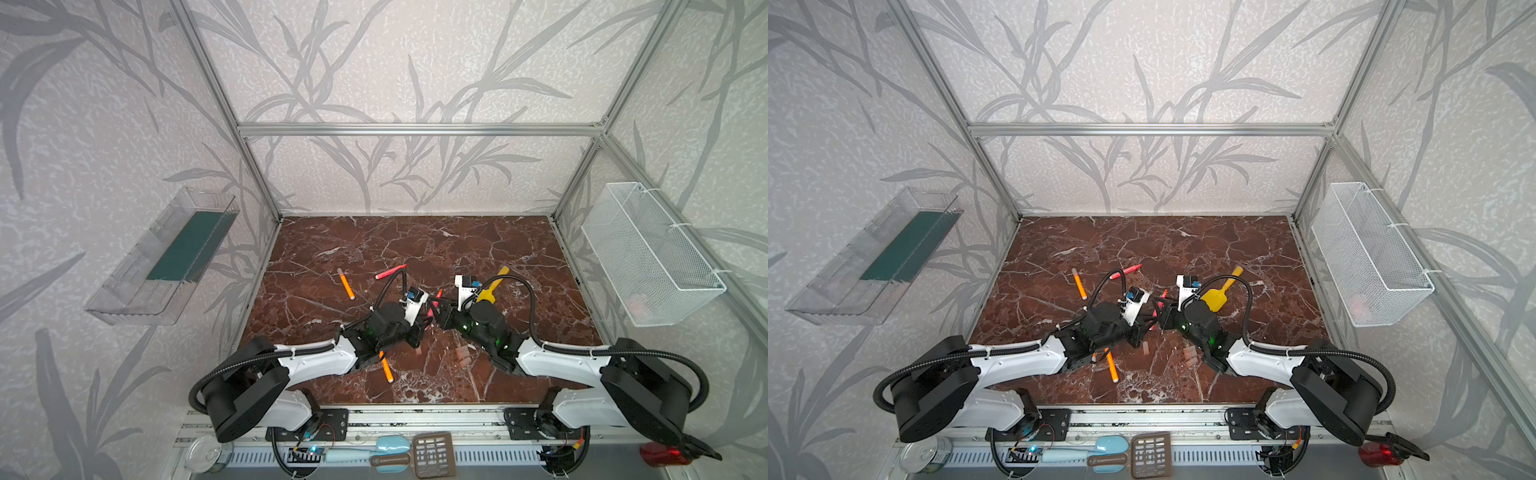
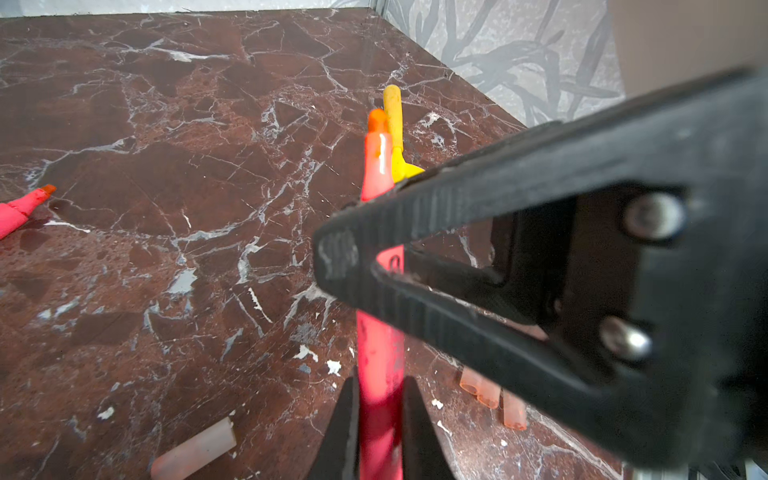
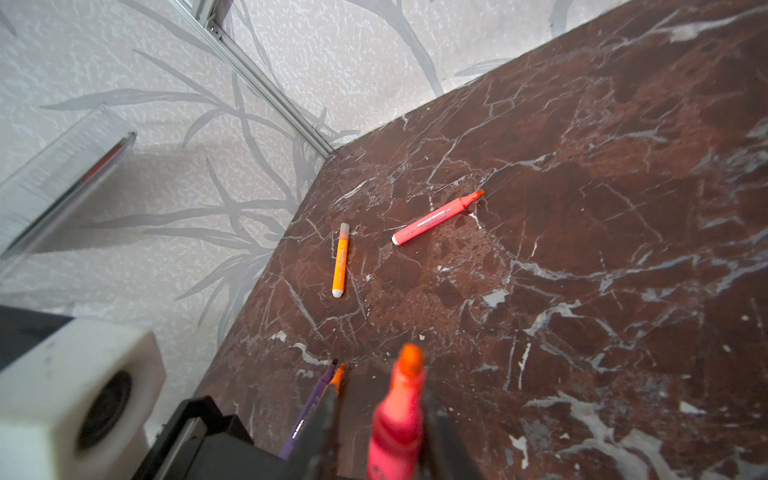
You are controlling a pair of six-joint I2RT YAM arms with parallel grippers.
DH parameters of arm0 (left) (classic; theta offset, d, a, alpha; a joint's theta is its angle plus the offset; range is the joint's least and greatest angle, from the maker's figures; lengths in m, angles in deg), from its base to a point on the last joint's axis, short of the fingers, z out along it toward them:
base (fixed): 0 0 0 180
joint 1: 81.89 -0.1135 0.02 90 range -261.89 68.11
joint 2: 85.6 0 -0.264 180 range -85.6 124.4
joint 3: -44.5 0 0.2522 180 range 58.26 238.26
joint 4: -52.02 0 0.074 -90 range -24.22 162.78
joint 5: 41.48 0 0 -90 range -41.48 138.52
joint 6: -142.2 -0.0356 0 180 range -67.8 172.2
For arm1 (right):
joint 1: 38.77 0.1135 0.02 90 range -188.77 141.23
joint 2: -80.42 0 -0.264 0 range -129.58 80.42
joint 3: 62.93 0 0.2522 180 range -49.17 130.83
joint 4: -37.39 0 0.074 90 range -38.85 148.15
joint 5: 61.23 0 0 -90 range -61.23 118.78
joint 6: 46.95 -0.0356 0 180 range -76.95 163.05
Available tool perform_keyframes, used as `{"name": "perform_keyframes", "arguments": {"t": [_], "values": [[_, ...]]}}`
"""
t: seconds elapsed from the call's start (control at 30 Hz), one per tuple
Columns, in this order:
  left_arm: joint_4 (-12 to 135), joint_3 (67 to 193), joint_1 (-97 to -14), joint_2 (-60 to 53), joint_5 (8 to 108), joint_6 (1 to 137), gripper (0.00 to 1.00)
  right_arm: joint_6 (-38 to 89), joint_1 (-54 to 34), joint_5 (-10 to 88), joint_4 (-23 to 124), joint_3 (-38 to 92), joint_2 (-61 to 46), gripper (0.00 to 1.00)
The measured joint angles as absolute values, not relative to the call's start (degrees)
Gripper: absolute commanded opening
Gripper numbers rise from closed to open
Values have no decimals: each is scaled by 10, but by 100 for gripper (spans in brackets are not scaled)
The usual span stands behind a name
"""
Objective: Insert the pens into the pen caps
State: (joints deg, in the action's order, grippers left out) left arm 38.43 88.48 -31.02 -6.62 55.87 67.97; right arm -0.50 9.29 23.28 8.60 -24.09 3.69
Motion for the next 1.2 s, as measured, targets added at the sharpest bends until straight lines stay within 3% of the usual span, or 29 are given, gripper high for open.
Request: {"name": "perform_keyframes", "arguments": {"t": [0.1, 0.17, 0.3, 0.53, 0.57, 0.83, 0.9, 1.07, 1.2], "values": [[392, 891, -309, -61, 553, 677, 1, -6, 92, 225, 89, -242, 34, 5], [395, 893, -306, -58, 549, 676, 12, -8, 92, 224, 88, -242, 33, 1], [396, 893, -303, -57, 543, 673, 26, -16, 93, 225, 77, -249, 32, 0], [384, 893, -301, -47, 541, 672, 35, -35, 105, 233, 42, -262, 32, 0], [381, 893, -301, -45, 541, 672, 35, -37, 106, 233, 38, -263, 32, 0], [366, 893, -301, -38, 538, 674, 1, -39, 110, 231, 29, -266, 32, 0], [365, 893, -301, -38, 534, 674, 0, -39, 110, 229, 29, -266, 32, 11], [385, 895, -299, -53, 491, 687, 0, -36, 112, 226, 31, -267, 38, 60], [523, 945, -305, -105, 402, 725, 0, -17, 112, 215, 68, -271, 85, 72]]}}
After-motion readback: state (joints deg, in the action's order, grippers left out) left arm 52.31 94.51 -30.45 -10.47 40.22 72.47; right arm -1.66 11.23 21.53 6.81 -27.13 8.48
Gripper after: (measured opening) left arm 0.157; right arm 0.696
